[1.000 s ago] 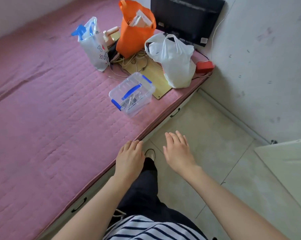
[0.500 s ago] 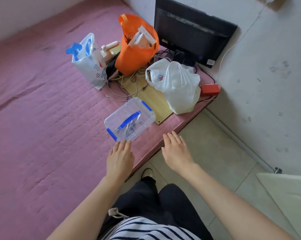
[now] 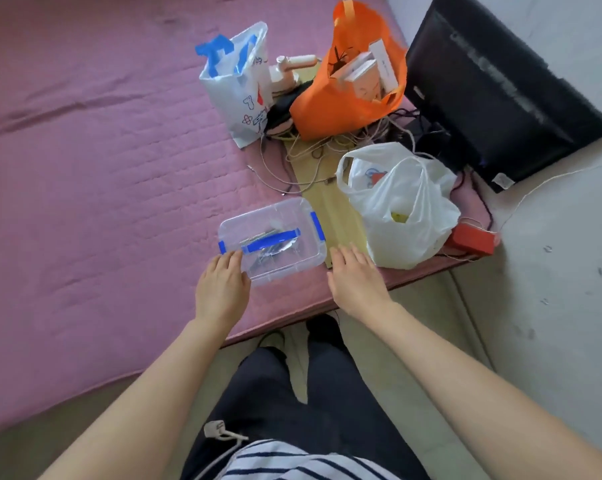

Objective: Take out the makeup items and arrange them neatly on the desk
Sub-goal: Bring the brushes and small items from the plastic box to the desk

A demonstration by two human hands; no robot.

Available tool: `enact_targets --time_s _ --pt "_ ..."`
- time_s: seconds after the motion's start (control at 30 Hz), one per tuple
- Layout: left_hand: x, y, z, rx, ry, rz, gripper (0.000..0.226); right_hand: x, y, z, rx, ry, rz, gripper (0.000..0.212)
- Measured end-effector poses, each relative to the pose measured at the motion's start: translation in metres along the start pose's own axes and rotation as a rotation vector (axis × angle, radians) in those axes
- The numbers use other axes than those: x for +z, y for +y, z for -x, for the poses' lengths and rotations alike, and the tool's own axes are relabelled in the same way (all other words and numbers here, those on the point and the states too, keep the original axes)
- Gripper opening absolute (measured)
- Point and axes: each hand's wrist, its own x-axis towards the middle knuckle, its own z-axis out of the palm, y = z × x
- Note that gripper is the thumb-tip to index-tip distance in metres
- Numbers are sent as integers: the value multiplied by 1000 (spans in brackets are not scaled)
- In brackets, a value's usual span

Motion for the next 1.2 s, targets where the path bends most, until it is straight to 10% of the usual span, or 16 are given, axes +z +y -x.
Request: enact_targets --time_s 0.47,0.87,1.2 --pt "64 8 -47 -298 99 81 40 35 41 -118 -218 -125 134 53" --pt "140 -49 -103 -498 124 353 63 101 34 -201 -23 -134 -76 64" --pt "180 -71 -138 -784 300 570 31 134 41 -229 104 -26 -312 45"
